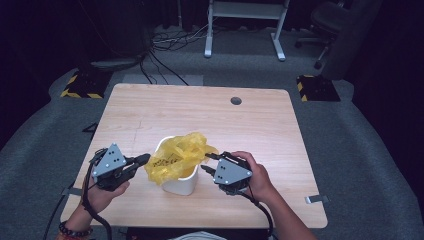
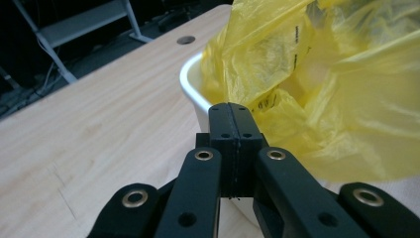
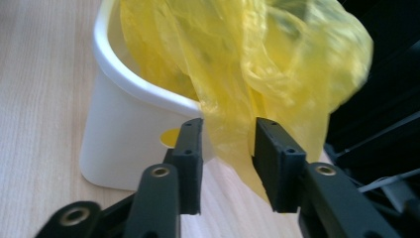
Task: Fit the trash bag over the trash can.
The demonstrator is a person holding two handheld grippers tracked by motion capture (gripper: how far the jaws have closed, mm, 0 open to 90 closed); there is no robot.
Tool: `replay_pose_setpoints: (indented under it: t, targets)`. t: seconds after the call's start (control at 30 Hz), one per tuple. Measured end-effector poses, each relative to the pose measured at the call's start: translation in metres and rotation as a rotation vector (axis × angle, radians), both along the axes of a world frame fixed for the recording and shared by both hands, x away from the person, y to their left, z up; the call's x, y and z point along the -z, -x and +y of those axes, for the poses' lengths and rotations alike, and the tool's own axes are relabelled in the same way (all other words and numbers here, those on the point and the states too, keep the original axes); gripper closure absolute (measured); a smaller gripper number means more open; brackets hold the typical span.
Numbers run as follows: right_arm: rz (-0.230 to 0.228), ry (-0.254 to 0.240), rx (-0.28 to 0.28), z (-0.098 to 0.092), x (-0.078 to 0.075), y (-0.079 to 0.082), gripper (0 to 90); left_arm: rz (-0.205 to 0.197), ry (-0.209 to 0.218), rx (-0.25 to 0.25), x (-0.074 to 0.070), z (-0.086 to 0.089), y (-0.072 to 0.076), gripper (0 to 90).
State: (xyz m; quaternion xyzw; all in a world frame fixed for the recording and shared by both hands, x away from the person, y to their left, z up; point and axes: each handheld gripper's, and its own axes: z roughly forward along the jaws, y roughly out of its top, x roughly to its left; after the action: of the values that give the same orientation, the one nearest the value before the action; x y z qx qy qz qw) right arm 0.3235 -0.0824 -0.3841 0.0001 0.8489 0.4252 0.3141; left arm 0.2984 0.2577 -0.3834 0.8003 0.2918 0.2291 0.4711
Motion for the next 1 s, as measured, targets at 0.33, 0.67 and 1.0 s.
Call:
replay_pose_setpoints:
  t: [0.33, 0.67, 1.0]
  targets:
    - [0.065, -0.059, -0.083, -0.002, 0.003, 0.007, 70.4, 0.053, 0.089, -0.002, 0.029, 0.008, -0.002, 89.7]
    - [0.13, -0.19, -0.204, 0.002, -0.028, 0.032, 42.7, 0.025, 0.038, -0.012, 0.035, -0.005, 0.001, 89.3]
    - [0.069, -0.155, -0.243, 0.037, -0.045, 0.042, 37.2, 0.039, 0.014, 0.007, 0.043, -0.019, 0.001, 88.2]
